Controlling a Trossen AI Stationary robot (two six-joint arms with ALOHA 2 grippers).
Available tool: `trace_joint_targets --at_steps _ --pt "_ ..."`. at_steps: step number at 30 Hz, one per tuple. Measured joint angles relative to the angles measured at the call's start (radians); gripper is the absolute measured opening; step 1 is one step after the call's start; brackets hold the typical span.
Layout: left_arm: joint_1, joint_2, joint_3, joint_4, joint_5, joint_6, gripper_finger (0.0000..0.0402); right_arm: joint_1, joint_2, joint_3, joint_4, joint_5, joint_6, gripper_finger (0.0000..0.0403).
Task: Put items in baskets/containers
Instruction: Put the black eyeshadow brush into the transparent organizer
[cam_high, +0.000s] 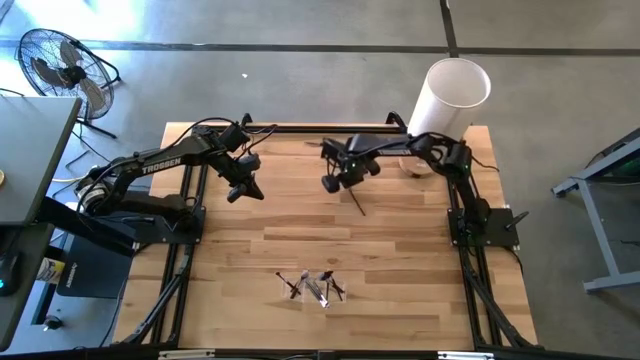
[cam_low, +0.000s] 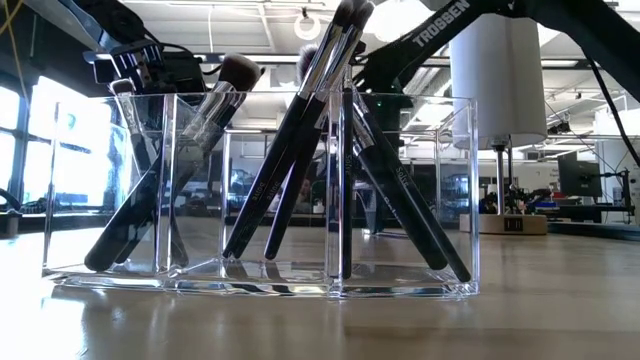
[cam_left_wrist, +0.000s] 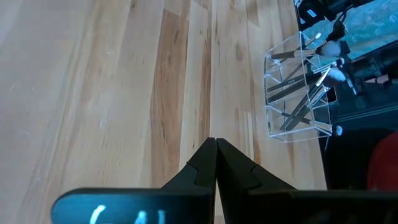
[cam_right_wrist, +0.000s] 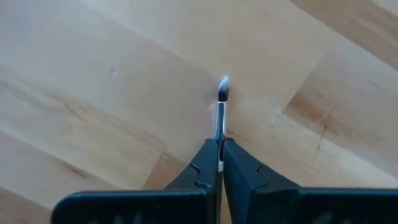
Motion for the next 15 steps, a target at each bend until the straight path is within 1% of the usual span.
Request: trace_joint_targets --at_steps 4,8,12,15 --pt "0.000 0.000 0.000 0.000 -0.001 0.000 0.0000 0.045 0.000 0.000 -0.010 0.081 -0.030 0.0025" --pt "0.000 0.000 0.000 0.000 -0.001 0.000 0.0000 0.077 0.001 -0.002 -0.010 0.178 -0.020 0.0058" --pt "0.000 0.000 0.000 0.000 -0.002 0.000 0.0000 0.089 -0.001 0.003 -0.016 0.233 -0.006 0.0090" --pt "0.000 0.000 0.000 0.000 -0.002 0.000 0.0000 0.088 0.002 0.024 -0.025 0.254 -0.024 0.0108"
